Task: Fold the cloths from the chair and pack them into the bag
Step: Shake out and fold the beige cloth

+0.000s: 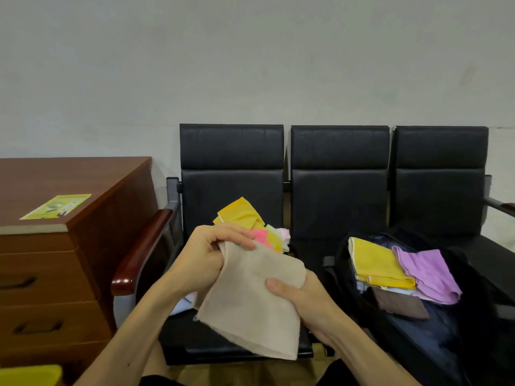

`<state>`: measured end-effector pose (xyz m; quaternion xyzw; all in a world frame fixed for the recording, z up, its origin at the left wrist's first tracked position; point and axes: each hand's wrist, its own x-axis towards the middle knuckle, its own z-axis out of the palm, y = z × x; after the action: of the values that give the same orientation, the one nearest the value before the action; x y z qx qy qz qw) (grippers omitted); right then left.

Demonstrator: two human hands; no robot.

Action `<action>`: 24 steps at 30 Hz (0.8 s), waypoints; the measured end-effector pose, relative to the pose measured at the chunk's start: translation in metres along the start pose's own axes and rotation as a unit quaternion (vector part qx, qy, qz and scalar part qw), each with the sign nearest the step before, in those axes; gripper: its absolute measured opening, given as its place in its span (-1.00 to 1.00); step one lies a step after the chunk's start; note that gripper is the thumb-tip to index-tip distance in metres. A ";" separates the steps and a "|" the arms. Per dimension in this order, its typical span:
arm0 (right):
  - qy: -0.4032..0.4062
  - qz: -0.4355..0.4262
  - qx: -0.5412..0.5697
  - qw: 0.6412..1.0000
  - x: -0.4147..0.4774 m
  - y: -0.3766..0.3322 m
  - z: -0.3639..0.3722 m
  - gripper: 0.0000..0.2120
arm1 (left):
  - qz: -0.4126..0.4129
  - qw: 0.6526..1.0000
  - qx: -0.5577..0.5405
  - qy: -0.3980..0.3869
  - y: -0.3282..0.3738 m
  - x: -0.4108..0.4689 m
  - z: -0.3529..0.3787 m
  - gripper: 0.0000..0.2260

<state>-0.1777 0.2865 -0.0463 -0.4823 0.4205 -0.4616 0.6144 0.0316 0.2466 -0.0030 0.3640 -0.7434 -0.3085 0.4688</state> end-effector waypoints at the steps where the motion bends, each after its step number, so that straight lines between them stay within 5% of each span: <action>1: 0.014 0.002 -0.009 1.000 0.000 0.000 -0.001 -0.61 | -0.016 1.000 -0.014 0.010 -0.003 -0.001 0.000 -0.62; 4: 0.025 0.003 0.023 0.999 -0.004 -0.005 -0.007 -0.67 | -0.102 0.981 -0.161 0.021 -0.021 -0.010 -0.001 -0.65; 8: 0.021 0.000 0.064 0.998 -0.007 -0.009 -0.011 -0.58 | -0.247 0.882 -0.399 0.044 -0.025 -0.031 0.020 -0.66; 13: 0.076 0.014 0.028 0.997 -0.004 -0.006 -0.017 -0.61 | -0.350 0.826 -0.440 0.045 -0.032 -0.037 0.046 -0.54; 16: 0.100 0.018 -0.030 0.994 -0.003 0.000 -0.021 -0.67 | -0.359 0.864 -0.348 0.059 -0.042 -0.039 0.055 -0.72; 18: 0.097 0.025 -0.039 0.994 -0.003 0.003 -0.022 -0.67 | -0.334 0.899 -0.283 -0.024 -0.039 -0.045 0.058 -0.82; 20: 0.060 0.041 -0.010 0.997 -0.004 0.005 -0.025 -0.65 | -0.329 0.901 -0.276 -0.066 -0.041 -0.050 0.056 -0.67; 24: -0.032 0.107 0.032 0.993 -0.011 0.015 -0.034 -0.54 | -0.359 0.889 -0.281 -0.028 -0.041 -0.048 0.053 -0.67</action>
<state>-0.2103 0.2915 -0.0664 -0.4289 0.4350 -0.3910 0.6884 0.0072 0.2701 -0.0775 0.4505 -0.4565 -0.6620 0.3878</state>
